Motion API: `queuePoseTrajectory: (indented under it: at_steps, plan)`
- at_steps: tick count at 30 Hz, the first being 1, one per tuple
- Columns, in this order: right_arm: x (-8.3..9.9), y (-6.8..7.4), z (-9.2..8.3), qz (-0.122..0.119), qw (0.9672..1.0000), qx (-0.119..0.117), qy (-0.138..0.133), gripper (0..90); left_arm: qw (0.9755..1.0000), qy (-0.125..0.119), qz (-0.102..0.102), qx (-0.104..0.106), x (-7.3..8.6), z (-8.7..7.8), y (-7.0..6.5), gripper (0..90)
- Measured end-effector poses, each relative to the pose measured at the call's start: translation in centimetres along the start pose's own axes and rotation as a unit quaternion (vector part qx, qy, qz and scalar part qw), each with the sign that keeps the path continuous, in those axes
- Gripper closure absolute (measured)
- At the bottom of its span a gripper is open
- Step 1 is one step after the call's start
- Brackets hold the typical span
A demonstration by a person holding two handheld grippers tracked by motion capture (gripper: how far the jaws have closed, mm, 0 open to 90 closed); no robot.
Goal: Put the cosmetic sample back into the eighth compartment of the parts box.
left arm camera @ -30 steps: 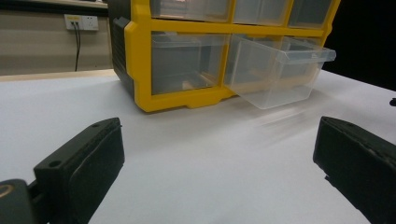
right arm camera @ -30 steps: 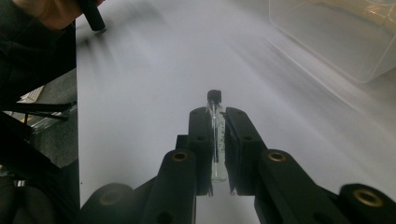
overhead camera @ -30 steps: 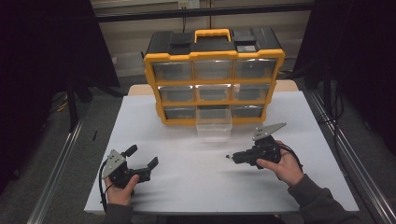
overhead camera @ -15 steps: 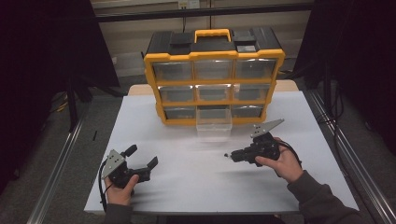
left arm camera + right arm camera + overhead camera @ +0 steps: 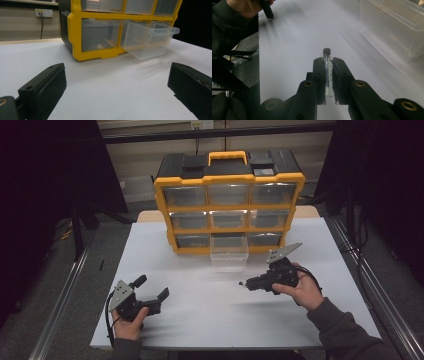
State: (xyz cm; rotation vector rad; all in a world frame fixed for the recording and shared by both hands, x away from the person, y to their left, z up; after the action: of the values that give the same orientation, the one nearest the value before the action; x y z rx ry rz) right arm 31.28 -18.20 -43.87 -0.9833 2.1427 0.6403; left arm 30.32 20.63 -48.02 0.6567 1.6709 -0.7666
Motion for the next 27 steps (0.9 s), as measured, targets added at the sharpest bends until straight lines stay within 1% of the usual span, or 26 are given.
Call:
queuePoseTrajectory:
  at_steps: [2,6,9,11,13,14,15,17,21,22,24,27]
  plan:
    - [-0.2,0.0,0.0,-0.003,1.0000,-0.001,0.001,81.1,1.0000,0.000,0.000,-0.003,0.0,0.0,0.0,2.0]
    - [-0.5,0.1,0.1,-0.004,1.0000,-0.001,0.001,81.1,1.0000,-0.003,-0.001,0.001,0.0,0.0,0.0,2.0]
    - [-0.7,0.0,0.1,-0.006,1.0000,-0.004,0.003,81.1,1.0000,-0.004,-0.002,0.000,0.0,0.0,0.0,2.0]
    - [-0.8,-0.1,0.1,-0.006,1.0000,-0.002,0.005,81.1,1.0000,-0.002,-0.002,0.000,0.0,0.0,0.0,2.0]
    - [-0.9,-0.1,0.1,-0.006,1.0000,-0.005,0.005,81.1,1.0000,0.000,0.000,-0.002,0.0,0.0,0.0,2.0]
    - [-1.0,-0.2,0.1,-0.007,1.0000,-0.003,0.005,81.1,1.0000,0.002,0.001,-0.002,0.0,0.0,0.0,2.0]
    - [-1.1,-0.2,0.1,-0.008,1.0000,-0.004,0.003,81.1,1.0000,0.004,0.005,-0.002,0.0,0.0,0.0,2.0]
    - [-1.2,-0.3,0.0,-0.007,1.0000,-0.001,0.003,81.1,1.0000,0.001,0.003,-0.002,0.0,0.1,0.0,2.0]
    - [-1.5,-0.6,-0.1,-0.004,1.0000,-0.004,0.001,81.1,1.0000,0.002,0.004,-0.002,0.0,0.0,0.0,2.0]
    - [-1.6,-0.6,-0.1,-0.003,1.0000,-0.001,0.004,81.1,1.0000,0.001,0.000,-0.002,0.0,0.0,0.0,2.0]
    - [-1.7,-0.7,-0.1,-0.005,1.0000,-0.004,0.002,81.1,1.0000,-0.001,-0.002,-0.002,0.0,0.0,0.0,2.0]
    - [-1.9,-0.7,-0.1,-0.006,1.0000,-0.001,0.003,81.1,1.0000,0.001,-0.001,-0.003,0.0,0.0,0.0,2.0]
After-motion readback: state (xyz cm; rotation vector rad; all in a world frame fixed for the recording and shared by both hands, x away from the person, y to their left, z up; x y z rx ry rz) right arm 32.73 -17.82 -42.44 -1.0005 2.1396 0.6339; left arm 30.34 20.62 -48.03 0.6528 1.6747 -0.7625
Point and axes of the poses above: each handheld gripper's, and its own axes: z roughly forward along the jaws, x roughly out of its underside, y roughly to its left, the point moved 4 cm from there along z, roughly forward along the jaws, and after that the axes turned 12 degrees about x, right-handed, at the moved point
